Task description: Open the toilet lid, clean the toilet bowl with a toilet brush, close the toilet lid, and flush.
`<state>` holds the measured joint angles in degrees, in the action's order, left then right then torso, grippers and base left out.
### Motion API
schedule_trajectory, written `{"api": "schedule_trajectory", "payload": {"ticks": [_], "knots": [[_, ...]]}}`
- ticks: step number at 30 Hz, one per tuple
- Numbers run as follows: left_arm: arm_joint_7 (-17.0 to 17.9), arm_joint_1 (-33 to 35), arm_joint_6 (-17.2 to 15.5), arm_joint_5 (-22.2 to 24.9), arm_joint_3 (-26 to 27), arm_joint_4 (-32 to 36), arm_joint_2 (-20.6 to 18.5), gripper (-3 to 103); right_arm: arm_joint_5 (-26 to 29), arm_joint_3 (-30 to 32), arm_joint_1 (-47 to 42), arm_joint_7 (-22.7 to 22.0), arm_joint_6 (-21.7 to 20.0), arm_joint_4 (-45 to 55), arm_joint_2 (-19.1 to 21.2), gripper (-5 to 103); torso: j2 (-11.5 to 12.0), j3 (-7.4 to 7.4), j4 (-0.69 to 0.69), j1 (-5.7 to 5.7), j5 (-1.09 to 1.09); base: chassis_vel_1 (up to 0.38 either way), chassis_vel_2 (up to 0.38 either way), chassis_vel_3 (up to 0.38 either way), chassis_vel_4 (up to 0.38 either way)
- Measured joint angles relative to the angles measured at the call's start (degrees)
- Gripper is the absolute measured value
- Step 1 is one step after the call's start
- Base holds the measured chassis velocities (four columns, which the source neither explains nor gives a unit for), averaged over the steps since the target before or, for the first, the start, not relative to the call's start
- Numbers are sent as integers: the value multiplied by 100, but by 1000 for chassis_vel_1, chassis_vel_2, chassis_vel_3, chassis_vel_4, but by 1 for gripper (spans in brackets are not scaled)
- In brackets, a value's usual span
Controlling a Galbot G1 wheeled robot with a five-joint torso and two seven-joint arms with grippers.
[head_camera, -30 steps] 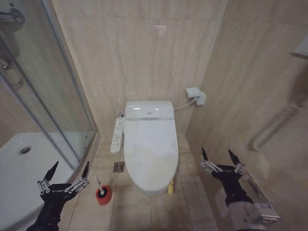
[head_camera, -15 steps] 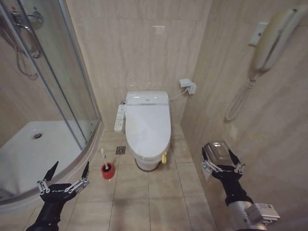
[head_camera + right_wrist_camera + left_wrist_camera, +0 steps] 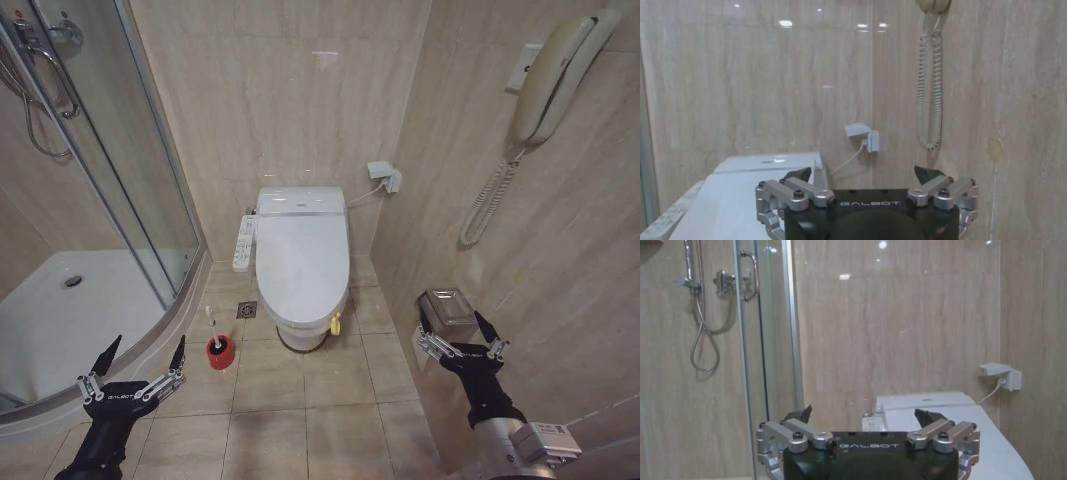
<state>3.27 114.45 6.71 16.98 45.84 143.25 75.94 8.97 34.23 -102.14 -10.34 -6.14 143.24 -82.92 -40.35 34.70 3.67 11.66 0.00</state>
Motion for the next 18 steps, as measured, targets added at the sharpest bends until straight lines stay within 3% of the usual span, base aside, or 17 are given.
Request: {"api": "schedule_trajectory", "payload": {"ticks": [18], "knots": [[0, 0, 0, 0, 0, 0, 0, 100, 0, 0, -1, 0, 0, 0, 0, 100, -1, -1, 0, -3, 0, 0, 0, 0, 0]]}}
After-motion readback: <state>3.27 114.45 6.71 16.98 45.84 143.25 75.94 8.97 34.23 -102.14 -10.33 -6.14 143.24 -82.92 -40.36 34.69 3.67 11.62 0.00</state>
